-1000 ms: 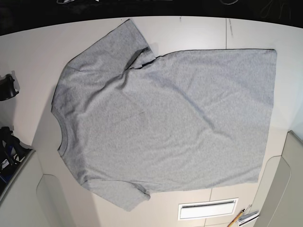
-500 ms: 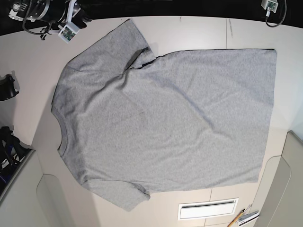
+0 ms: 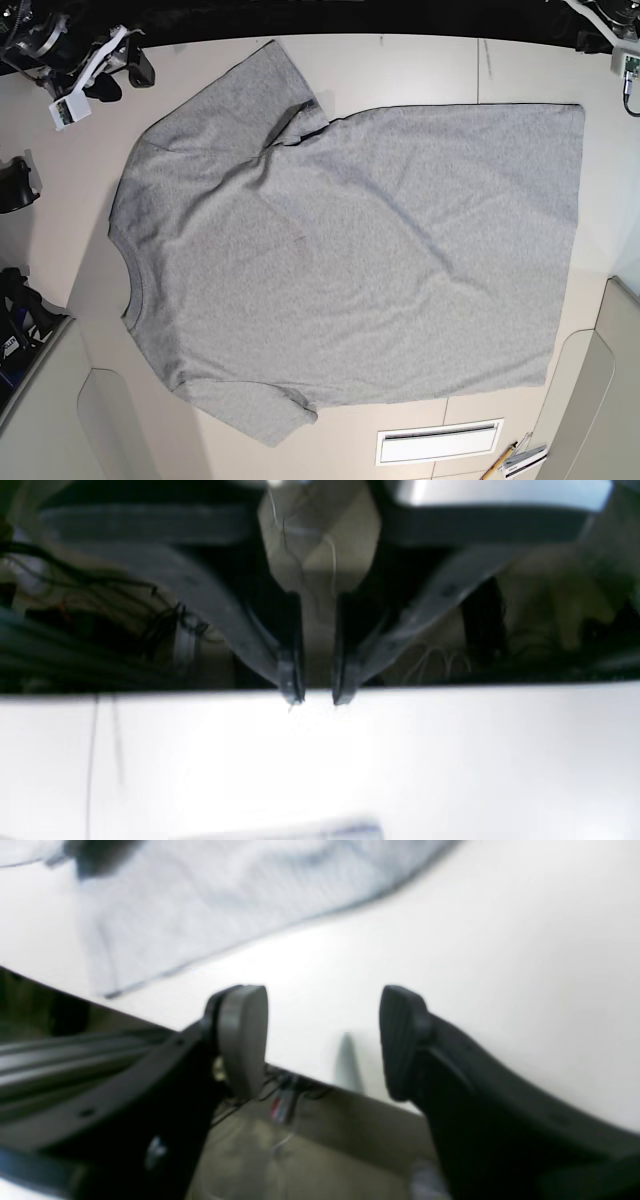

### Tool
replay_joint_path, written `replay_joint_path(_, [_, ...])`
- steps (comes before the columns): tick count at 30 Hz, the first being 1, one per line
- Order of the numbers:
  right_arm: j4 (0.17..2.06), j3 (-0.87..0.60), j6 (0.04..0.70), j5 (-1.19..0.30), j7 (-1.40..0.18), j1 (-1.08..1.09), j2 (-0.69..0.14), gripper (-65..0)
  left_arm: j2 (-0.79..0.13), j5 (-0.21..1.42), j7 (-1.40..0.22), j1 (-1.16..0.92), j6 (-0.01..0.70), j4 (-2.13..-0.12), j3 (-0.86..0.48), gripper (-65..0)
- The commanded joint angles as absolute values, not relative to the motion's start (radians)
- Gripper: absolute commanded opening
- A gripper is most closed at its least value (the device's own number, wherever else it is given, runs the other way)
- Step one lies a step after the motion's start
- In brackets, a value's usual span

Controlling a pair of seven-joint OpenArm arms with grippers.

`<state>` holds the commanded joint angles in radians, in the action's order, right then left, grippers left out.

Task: Fold the T-shirt properly
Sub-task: 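Move both grippers to the shirt's shoulder edge and grasp it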

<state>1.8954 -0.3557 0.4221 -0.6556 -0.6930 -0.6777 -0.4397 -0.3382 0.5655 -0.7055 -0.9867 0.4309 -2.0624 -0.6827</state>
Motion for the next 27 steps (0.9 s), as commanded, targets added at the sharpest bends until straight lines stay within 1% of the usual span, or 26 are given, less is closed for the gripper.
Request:
replay_joint_path(3, [1.829, -0.356, 0.424, -0.659, -0.694, -0.642, -0.42, -30.3, -0.339, 0.566, -0.707, -0.941, 0.431, -2.062, -0.683, -35.9])
replay_joint_path(4, [1.819, -0.356, 0.431, -0.665, -0.694, -0.638, -0.414, -30.3, -0.339, 0.566, -0.707, -0.928, 0.431, -2.062, -0.682, -32.7])
replay_joint_path(5, [1.813, -0.355, 0.444, -0.681, -0.694, -0.637, -0.412, -30.3, -0.342, 0.566, -0.707, -0.915, 0.43, -2.062, -0.682, -31.6])
replay_joint_path(8, [1.811, -0.353, 0.46, -0.7, -0.697, -0.638, -0.412, -30.3, -0.361, 0.566, -0.708, -0.877, 0.429, -2.062, -0.682, -31.6])
replay_joint_path(10, [1.811, -0.353, 0.46, -0.7, -0.696, -0.638, -0.412, -30.3, -0.387, 0.57, -0.708, -0.853, 0.402, -2.05, -0.682, -31.6])
replay_joint_path(11, [1.811, -0.353, 0.46, -0.7, -0.694, -0.638, -0.412, -30.3, -0.402, 0.587, -0.708, -0.838, 0.401, -2.033, -0.682, -31.6])
replay_joint_path(16, [1.811, -0.353, 0.46, -0.688, -0.689, -0.638, -0.411, -30.3, -0.461, 0.644, -0.729, -0.735, 0.408, -1.851, -0.682, -31.6])
replay_joint_path(19, [1.811, -0.353, 0.46, -0.652, -0.673, -0.637, -0.395, -30.3, -0.477, 0.717, -0.746, -0.68, 0.465, -1.731, -0.682, -31.6])
replay_joint_path(22, [1.811, -0.353, 0.46, -0.652, -0.675, -0.627, -0.369, -30.3, -0.486, 0.816, -0.778, -0.639, 0.525, -1.638, -0.682, -31.6])
replay_joint_path(23, [1.811, -0.353, 0.459, -0.653, -0.685, -0.62, -0.361, -30.3, -0.488, 0.839, -0.788, -0.633, 0.538, -1.618, -0.682, -30.5])
replay_joint_path(25, [1.811, -0.353, 0.459, -0.667, -0.69, -0.614, -0.346, -30.3, -0.488, 0.862, -0.79, -0.632, 0.548, -1.596, -0.682, -25.3])
replay_joint_path(26, [1.811, -0.353, 0.459, -0.673, -0.694, -0.606, -0.339, -30.3, -0.488, 0.867, -0.79, -0.632, 0.551, -1.587, -0.681, -23.8])
replay_joint_path(27, [1.811, -0.353, 0.46, -0.679, -0.697, -0.606, -0.331, -30.3, -0.488, 0.874, -0.79, -0.632, 0.551, -1.581, -0.681, -23.5])
